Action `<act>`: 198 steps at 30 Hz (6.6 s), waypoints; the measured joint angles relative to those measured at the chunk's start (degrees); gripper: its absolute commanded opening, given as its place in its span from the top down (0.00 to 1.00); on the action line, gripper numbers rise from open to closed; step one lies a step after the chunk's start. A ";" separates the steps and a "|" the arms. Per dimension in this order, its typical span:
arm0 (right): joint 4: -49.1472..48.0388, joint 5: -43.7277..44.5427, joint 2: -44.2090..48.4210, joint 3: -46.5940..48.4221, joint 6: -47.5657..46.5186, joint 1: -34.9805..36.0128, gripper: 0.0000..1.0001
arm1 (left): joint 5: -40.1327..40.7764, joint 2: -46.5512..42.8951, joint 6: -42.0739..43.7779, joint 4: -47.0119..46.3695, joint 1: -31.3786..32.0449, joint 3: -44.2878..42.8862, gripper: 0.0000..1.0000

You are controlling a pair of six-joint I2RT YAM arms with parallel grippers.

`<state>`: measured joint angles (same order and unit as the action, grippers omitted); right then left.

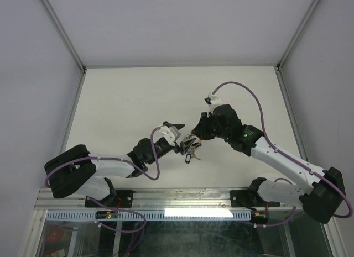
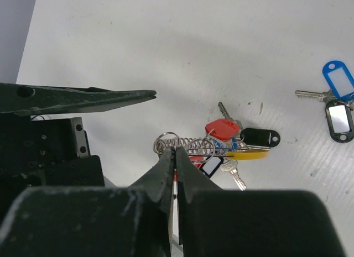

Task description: Put the keys on the keyring

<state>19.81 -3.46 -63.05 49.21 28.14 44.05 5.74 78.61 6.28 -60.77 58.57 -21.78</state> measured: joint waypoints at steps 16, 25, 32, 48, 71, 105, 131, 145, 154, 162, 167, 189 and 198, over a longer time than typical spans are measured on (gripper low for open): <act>1.44 0.02 0.11 1.03 4.11 0.00 1.00 | 6.82 5.60 4.90 -0.57 1.14 -1.46 0.37; 2.64 -0.39 0.76 1.73 4.26 0.00 1.00 | 7.78 5.84 5.31 -0.55 1.51 -1.55 0.45; 4.81 -0.59 1.14 3.21 3.23 0.00 1.00 | 8.79 5.84 5.33 -0.52 1.51 -1.55 0.51; 7.58 -3.32 1.27 4.52 0.96 -0.33 1.00 | 9.29 5.84 5.77 -0.50 1.88 -1.88 0.61; 13.55 -8.50 -3.52 8.79 -3.26 -0.48 1.00 | 12.24 6.51 6.67 0.63 1.88 -1.88 0.58; 15.78 -4.31 -2.82 9.20 -4.07 -3.87 1.00 | -2.60 -4.44 1.60 -0.20 1.77 7.37 0.43; 4.70 -0.26 1.68 3.78 7.61 -5.31 1.00 | -6.12 4.02 -4.72 -9.66 1.77 4.13 0.57; 2.71 -0.79 3.87 3.48 9.33 -5.40 1.00 | -0.79 11.08 -5.77 -14.45 1.77 2.56 0.45; 2.71 -1.70 4.09 3.48 9.51 -5.42 1.00 | 0.26 13.88 -5.77 -18.32 1.77 1.07 0.49; 2.71 -2.03 4.61 3.39 9.79 -5.42 1.00 | 1.51 15.10 -5.68 -19.26 1.77 -0.85 0.67; 2.71 -2.43 4.98 3.39 9.94 -5.42 1.00 | 3.17 15.43 -5.66 -19.41 1.77 -1.36 0.88; 4.94 -2.69 6.05 3.37 8.92 -5.53 1.00 | 9.27 15.89 -5.35 -17.57 1.88 -2.54 1.00; 6.86 -4.96 5.92 3.39 7.45 -6.05 1.00 | 9.64 15.87 -4.11 -15.28 1.88 -3.30 1.00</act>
<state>26.68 -8.43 -57.12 52.60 35.59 38.00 15.38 94.48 2.17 -76.05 60.45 -25.08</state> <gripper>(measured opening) 0.006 0.010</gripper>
